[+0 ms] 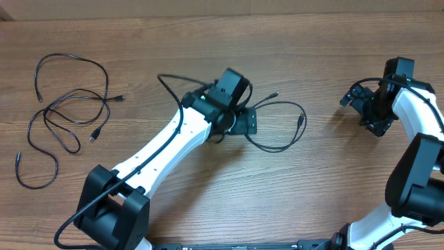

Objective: Untangle cables

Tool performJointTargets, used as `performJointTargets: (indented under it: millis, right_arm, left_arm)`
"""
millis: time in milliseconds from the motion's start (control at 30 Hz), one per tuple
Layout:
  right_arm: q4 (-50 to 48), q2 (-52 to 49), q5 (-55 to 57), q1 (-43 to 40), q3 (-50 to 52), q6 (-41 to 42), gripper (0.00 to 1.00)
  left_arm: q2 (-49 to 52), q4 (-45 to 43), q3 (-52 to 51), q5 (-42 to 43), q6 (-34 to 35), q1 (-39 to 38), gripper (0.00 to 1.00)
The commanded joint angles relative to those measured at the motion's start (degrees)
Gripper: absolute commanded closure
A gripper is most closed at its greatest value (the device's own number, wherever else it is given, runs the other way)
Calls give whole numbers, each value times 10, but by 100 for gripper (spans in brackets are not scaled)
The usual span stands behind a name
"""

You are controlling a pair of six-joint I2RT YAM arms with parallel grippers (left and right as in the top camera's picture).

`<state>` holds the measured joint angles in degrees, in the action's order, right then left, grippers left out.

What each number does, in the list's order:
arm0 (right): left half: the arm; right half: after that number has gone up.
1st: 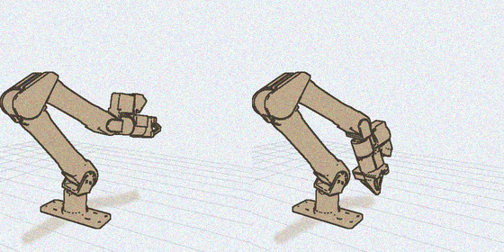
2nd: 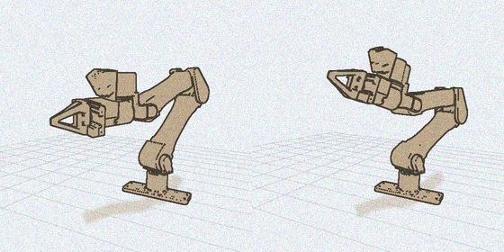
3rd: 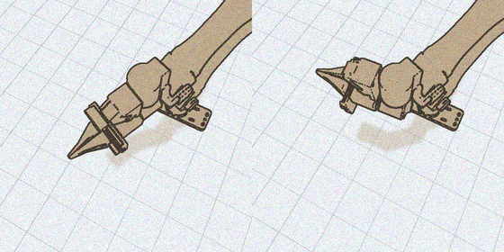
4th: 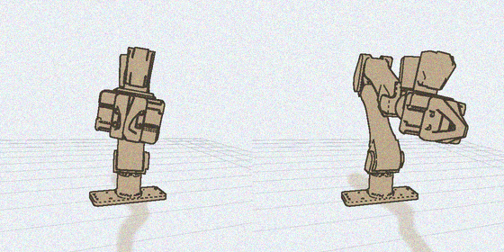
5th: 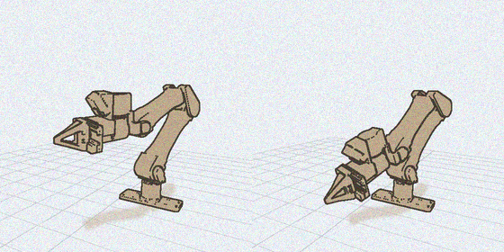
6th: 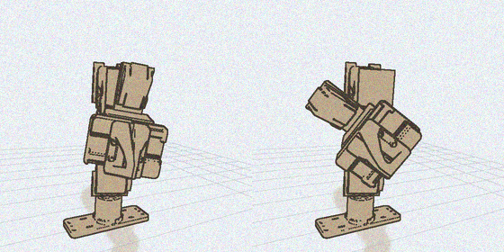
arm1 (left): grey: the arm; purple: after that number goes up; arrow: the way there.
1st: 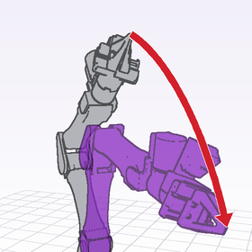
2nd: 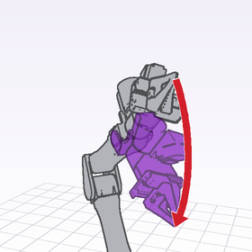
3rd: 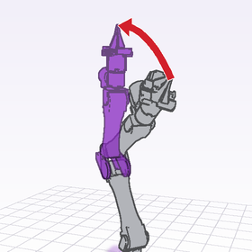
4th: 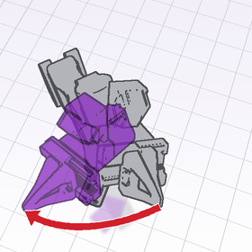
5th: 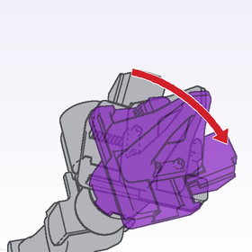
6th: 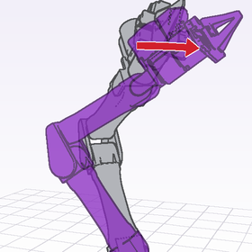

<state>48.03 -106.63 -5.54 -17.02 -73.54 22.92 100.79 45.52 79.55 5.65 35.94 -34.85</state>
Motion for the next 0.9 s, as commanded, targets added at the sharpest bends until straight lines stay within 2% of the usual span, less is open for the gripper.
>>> performJointTargets:
  millis: [0, 333, 533, 867]
  right_arm:
    - [-2, 1, 3, -2, 3, 2, 0]
    - [-2, 1, 3, -2, 3, 2, 0]
    - [-2, 1, 3, -2, 3, 2, 0]
    - [-2, 1, 3, -2, 3, 2, 0]
  left_arm:
    - [35, -10, 13, -47, -8, -5, 22]
    - [149, -45, 13, -46, -6, -15, 20]
    - [161, -68, 13, -46, -6, -21, 12]
    - [161, -51, 13, -51, -6, -36, 14]
